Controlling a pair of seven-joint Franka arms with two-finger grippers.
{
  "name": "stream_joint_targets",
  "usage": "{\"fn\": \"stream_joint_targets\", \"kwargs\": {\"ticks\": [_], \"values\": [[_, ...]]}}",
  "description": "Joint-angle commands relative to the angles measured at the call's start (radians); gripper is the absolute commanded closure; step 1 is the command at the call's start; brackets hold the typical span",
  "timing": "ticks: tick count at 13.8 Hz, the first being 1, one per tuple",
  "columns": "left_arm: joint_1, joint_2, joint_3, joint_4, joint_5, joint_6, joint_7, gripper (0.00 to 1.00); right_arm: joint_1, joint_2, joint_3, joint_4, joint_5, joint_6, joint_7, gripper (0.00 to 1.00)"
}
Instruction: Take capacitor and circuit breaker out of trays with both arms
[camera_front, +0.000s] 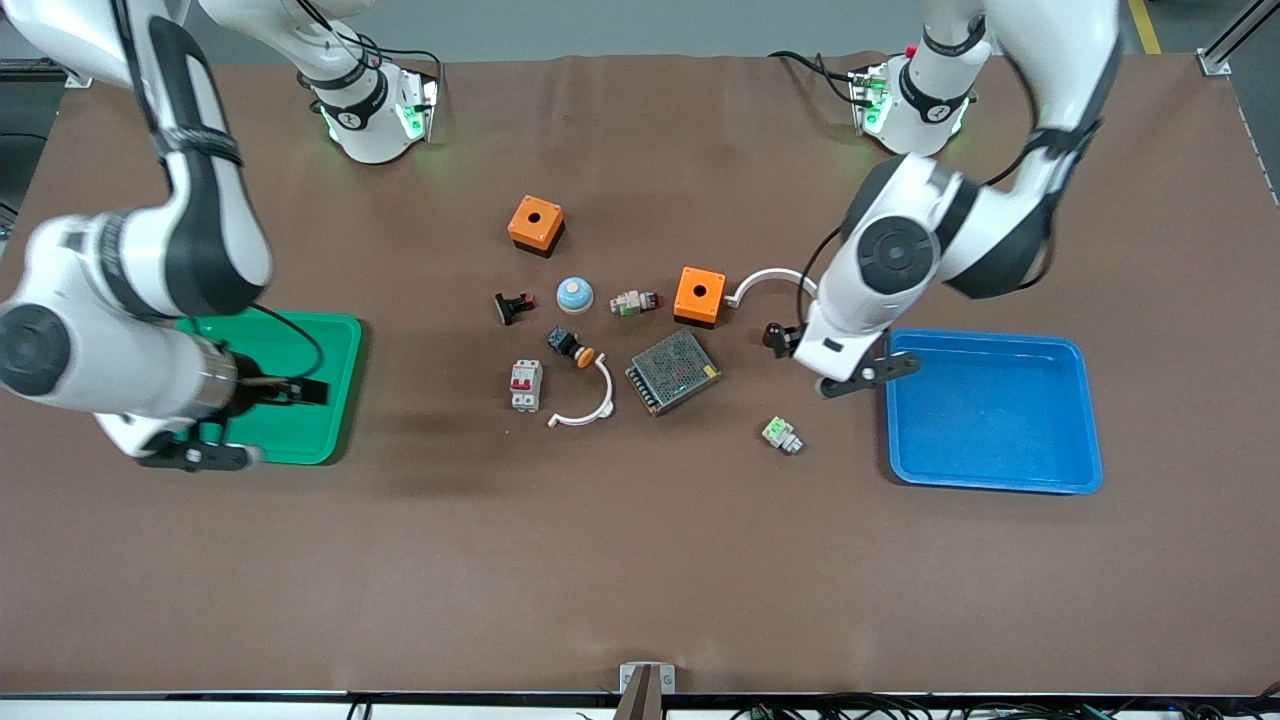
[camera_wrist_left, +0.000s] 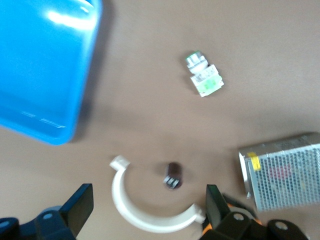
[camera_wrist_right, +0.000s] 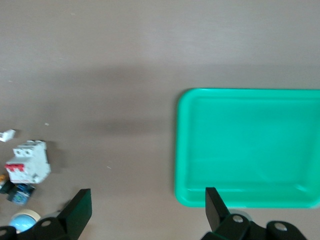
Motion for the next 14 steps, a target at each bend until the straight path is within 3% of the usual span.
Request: {"fn": "stream_joint_targets", "kwargs": {"ticks": [1, 6, 9, 14], "values": [[0.053, -0.019, -0.005, 0.158, -0.023, -0.197, 0.11, 0.01, -0.045, -0.072, 0.023, -0.019, -0.031, -0.056, -0.024, 0.0], [0.184, -0.194, -0.004, 0.166, -0.084, -0.299, 0.331, 0.01, -0.13, -0.06, 0.027, 0.126, -0.017, -0.16, -0.075, 0.0], [0.264, -0.266, 0.015, 0.166, -0.118, -0.347, 0.502, 0.01, -0.139, -0.06, 0.027, 0.137, -0.017, -0.159, -0.077, 0.0], [0.17, -0.334, 0.272, 0.167, -0.118, -0.367, 0.739, 0.01, -0.127, -0.08, 0.032, 0.137, 0.029, -0.22, -0.051, 0.0]]}}
